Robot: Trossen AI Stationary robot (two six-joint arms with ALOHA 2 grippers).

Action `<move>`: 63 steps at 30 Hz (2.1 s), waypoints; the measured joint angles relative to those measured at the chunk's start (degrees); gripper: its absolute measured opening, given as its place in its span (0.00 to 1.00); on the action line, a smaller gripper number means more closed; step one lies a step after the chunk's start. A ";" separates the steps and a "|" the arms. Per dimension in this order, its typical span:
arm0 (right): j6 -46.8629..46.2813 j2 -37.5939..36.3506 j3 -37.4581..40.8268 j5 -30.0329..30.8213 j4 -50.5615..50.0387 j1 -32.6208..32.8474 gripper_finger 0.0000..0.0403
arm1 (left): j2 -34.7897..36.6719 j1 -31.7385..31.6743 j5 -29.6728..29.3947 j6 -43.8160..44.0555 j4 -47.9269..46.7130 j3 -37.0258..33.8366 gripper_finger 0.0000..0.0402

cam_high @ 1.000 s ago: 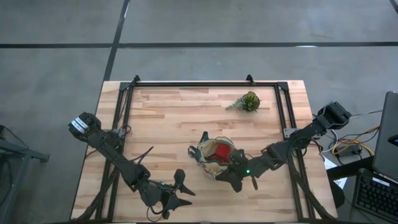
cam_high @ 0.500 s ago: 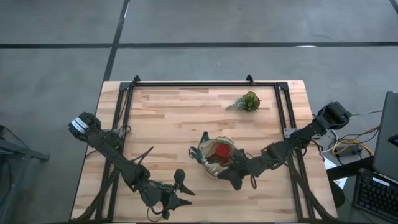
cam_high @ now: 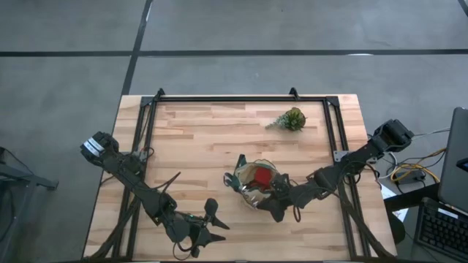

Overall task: Pick & Place Garden tools in Gardening bag
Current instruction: Put the hand rake into the gardening bag, then return to Home Position

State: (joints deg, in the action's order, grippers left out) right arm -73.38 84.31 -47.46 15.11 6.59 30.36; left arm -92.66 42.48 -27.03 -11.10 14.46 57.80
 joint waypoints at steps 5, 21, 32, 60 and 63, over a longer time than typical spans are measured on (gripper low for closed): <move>1.33 -0.74 0.17 -0.87 -0.53 -0.04 0.13 | 0.00 0.00 0.00 0.05 0.00 0.00 0.43; 4.23 -5.83 0.26 -1.48 -0.72 -0.04 0.41 | 0.02 0.00 0.02 1.84 -0.81 0.00 0.43; 22.27 -8.17 -1.78 4.30 -0.43 5.27 0.27 | 0.17 -0.39 -7.36 6.14 0.97 0.00 0.40; 61.25 -31.51 22.87 26.65 13.58 13.39 0.02 | 29.71 -12.29 7.67 1.60 28.62 -31.11 0.01; 65.42 -34.13 26.65 26.64 20.46 13.32 0.02 | 34.06 -13.00 7.99 1.60 32.03 -36.76 0.02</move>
State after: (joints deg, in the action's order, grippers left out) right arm -7.96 50.18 -20.81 41.74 27.05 43.68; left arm -58.60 29.48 -19.03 -9.50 46.49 21.05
